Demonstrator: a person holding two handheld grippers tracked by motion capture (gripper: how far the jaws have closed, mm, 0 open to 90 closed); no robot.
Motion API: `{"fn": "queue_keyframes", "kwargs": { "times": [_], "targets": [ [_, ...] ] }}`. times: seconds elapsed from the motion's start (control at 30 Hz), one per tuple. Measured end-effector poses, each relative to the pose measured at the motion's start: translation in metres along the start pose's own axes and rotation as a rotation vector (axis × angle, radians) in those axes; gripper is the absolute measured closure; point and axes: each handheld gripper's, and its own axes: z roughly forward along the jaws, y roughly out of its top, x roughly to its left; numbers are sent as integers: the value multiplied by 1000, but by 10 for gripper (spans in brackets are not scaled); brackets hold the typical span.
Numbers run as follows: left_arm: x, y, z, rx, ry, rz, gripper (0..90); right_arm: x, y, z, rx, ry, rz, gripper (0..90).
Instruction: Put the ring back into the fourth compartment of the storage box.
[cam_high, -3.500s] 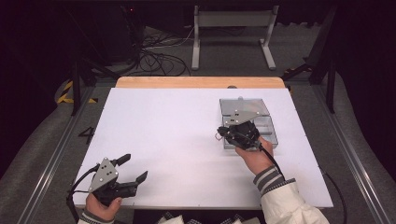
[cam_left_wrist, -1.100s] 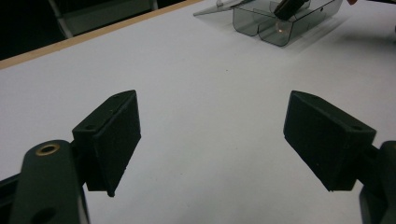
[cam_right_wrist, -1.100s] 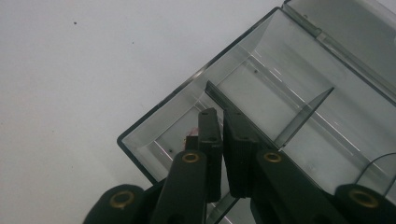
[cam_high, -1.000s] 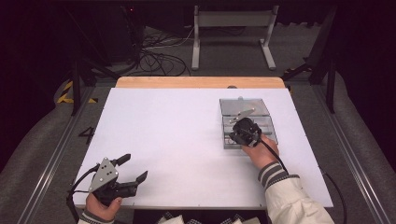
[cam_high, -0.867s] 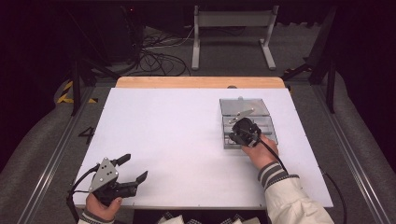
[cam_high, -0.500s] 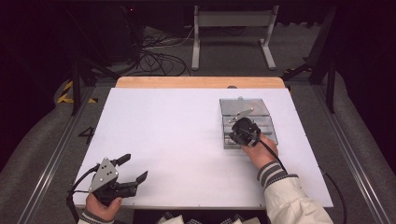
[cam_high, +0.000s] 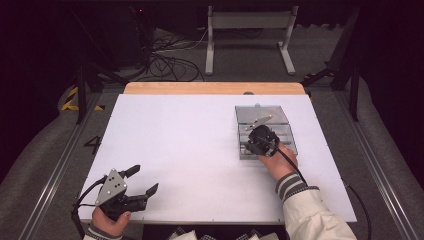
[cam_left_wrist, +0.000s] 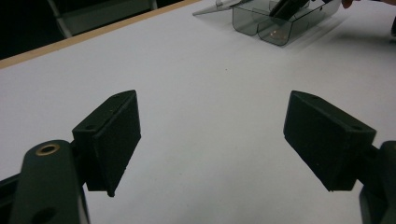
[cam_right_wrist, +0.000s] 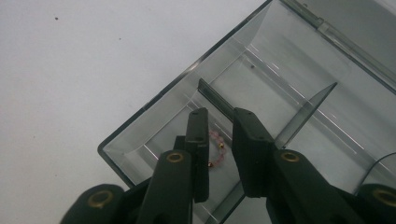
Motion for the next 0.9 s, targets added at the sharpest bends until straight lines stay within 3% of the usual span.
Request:
{"fn": "queue_keyframes", "kwargs": {
  "times": [0.43,0.9],
  "targets": [
    [0,0,1,1,0,1,196,-3,-2,-25,-103,18,34,511],
    [0,0,1,-1,-1,1,195,13,-5,-62,-249,45,-7,339]
  ]
}}
